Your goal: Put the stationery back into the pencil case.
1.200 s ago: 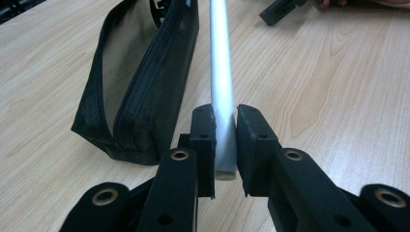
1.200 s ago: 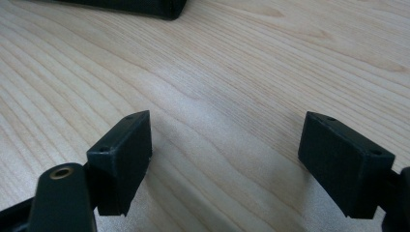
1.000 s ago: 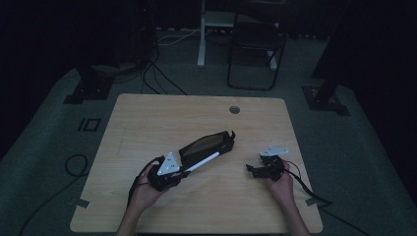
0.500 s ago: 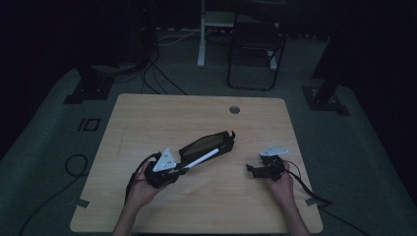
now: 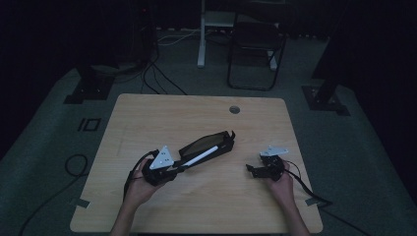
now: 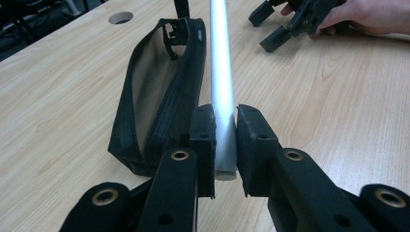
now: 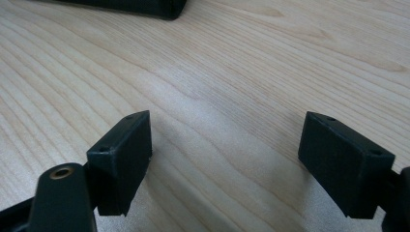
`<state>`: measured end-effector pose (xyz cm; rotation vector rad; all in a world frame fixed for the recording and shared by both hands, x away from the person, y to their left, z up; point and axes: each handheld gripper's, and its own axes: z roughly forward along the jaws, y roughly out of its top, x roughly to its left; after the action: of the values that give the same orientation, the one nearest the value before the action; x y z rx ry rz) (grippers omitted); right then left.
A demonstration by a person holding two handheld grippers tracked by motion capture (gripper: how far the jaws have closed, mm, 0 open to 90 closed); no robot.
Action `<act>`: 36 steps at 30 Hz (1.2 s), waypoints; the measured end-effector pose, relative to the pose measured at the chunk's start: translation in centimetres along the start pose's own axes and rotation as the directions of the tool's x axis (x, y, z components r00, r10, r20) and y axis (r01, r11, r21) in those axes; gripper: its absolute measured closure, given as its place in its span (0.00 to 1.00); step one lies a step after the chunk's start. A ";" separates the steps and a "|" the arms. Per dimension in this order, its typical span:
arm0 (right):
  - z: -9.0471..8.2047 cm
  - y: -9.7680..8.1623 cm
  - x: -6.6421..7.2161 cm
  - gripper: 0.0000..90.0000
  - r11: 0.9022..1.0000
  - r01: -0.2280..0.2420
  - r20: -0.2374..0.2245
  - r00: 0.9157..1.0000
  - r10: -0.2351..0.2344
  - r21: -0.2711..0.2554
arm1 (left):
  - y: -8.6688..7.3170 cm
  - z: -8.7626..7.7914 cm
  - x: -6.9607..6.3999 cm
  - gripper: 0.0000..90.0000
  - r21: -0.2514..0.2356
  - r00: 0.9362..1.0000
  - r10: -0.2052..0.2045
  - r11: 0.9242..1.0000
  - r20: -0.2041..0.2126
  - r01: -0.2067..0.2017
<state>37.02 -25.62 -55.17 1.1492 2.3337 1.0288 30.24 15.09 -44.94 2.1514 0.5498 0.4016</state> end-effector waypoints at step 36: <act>0.0 0.0 0.0 0.21 1.000 0.000 0.000 1.000 0.000 0.000 | 1.7 -1.6 2.2 0.87 -0.061 1.000 -0.011 0.998 -0.021 0.010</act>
<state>37.02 -25.62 -55.17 1.1495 2.3334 1.0293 31.80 16.37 -42.40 2.0869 0.5535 0.4311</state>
